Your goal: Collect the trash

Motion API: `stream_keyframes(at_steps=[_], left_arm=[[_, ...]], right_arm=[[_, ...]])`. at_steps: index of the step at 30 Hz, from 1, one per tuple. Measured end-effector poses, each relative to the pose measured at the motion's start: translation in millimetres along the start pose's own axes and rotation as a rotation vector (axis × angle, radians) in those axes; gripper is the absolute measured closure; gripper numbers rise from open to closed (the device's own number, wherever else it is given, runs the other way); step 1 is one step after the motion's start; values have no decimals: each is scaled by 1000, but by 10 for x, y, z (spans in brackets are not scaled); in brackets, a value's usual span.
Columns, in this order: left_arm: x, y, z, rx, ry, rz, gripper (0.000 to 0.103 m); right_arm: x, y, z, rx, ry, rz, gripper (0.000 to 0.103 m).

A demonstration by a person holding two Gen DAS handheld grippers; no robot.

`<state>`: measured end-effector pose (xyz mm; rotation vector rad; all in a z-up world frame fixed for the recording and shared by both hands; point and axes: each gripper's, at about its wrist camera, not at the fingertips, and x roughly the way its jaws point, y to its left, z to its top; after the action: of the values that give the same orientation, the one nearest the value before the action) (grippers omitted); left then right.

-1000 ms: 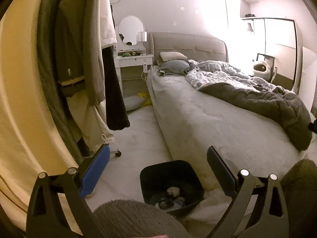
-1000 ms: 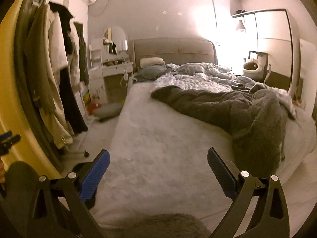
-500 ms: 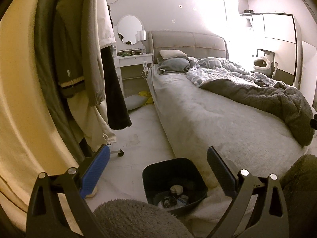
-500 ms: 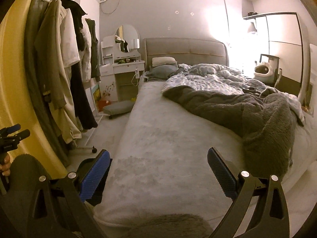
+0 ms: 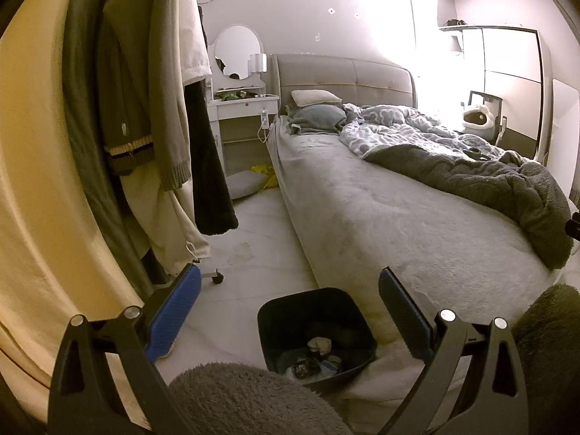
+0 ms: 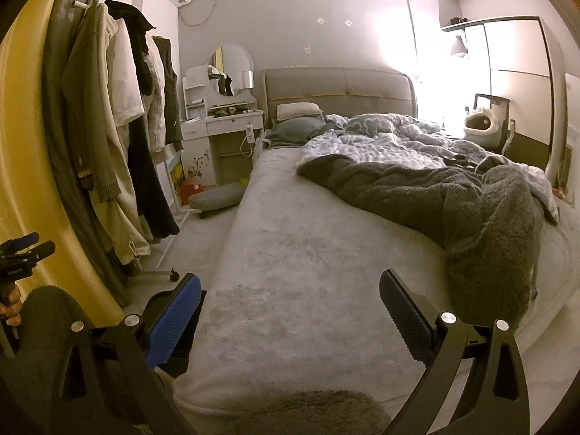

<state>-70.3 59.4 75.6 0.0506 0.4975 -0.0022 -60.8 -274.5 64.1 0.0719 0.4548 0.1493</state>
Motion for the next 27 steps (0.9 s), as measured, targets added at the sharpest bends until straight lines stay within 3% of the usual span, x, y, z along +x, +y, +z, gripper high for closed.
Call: stream_keyframes(at_steps=[27], left_arm=[[3,17,-6,-2,2,-3,3]], right_arm=[[-12,46,-45,2,1,-5,3]])
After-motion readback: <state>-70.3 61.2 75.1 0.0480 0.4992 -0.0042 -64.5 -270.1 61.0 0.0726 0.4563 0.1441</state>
